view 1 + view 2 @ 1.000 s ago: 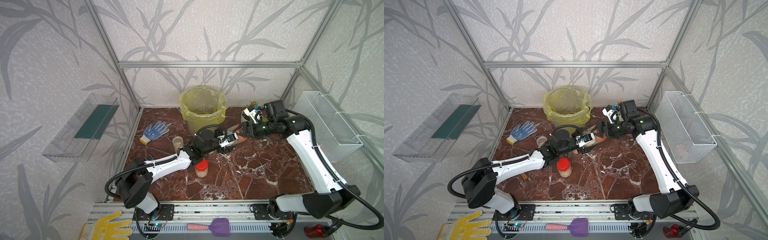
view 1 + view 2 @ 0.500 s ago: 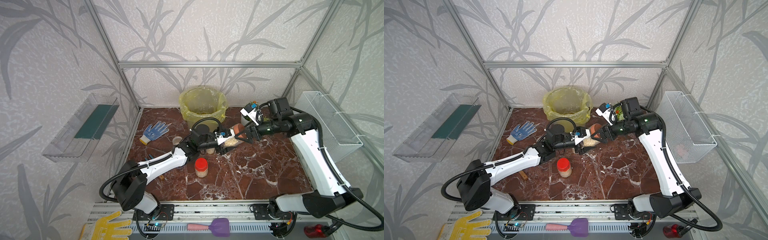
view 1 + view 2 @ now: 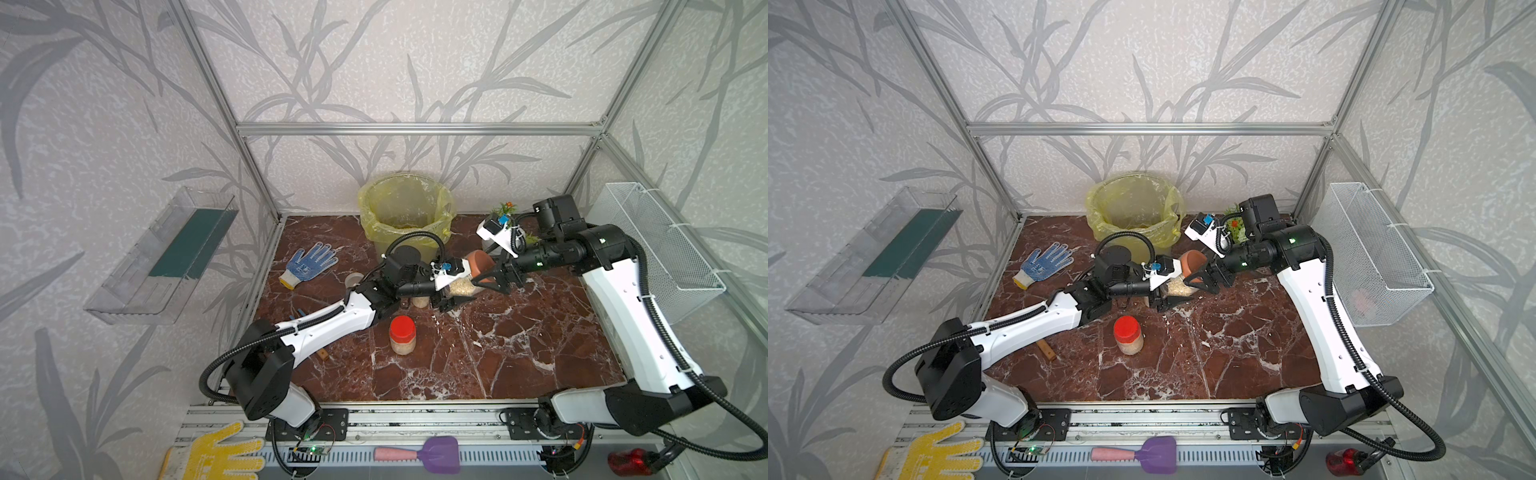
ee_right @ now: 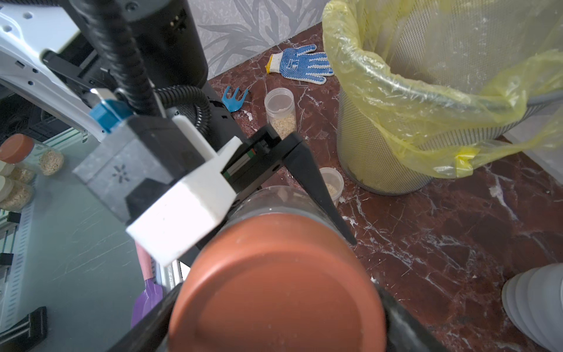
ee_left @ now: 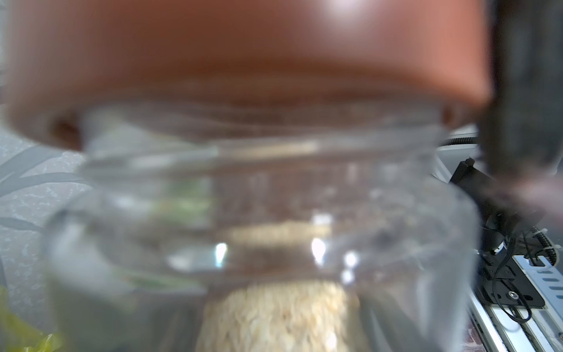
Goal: Empty expired oatmeal from jars
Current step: Open the lid of the jar.
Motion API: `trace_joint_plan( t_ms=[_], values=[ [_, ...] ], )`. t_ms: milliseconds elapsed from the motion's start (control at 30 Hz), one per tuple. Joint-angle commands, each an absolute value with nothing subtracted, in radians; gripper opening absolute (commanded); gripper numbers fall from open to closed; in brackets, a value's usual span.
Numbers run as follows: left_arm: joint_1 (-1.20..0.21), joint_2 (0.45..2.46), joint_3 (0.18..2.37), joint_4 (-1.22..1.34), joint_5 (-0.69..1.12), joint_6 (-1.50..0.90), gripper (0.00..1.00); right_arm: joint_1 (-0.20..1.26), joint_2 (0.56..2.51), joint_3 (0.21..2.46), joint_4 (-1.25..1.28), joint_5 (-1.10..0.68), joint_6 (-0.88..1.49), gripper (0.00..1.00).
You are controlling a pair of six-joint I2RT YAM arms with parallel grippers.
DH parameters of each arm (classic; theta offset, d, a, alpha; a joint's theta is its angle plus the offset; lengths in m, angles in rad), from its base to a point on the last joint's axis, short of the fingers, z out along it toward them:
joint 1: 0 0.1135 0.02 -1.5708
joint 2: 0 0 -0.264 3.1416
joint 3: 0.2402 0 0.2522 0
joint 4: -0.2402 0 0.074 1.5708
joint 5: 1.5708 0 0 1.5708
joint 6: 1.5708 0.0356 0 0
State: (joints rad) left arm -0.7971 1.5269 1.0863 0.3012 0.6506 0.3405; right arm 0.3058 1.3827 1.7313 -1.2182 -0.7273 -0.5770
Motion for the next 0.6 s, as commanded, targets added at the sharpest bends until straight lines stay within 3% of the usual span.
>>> trace_joint_plan(
  t_ms=[0,267,567],
  values=[
    [-0.816,1.546,1.131,0.314,0.716,0.348,0.0,0.331,1.362,1.743,-1.137,-0.894,-0.726,0.12],
    [-0.816,1.546,1.117,0.325,0.703,0.336,0.0,0.331,1.403,1.794,-1.213,-0.846,-0.824,0.06],
    [-0.808,1.562,1.106,0.35,0.689,0.318,0.0,0.312,1.291,1.659,-1.092,-0.792,-0.791,0.04]
  ],
)
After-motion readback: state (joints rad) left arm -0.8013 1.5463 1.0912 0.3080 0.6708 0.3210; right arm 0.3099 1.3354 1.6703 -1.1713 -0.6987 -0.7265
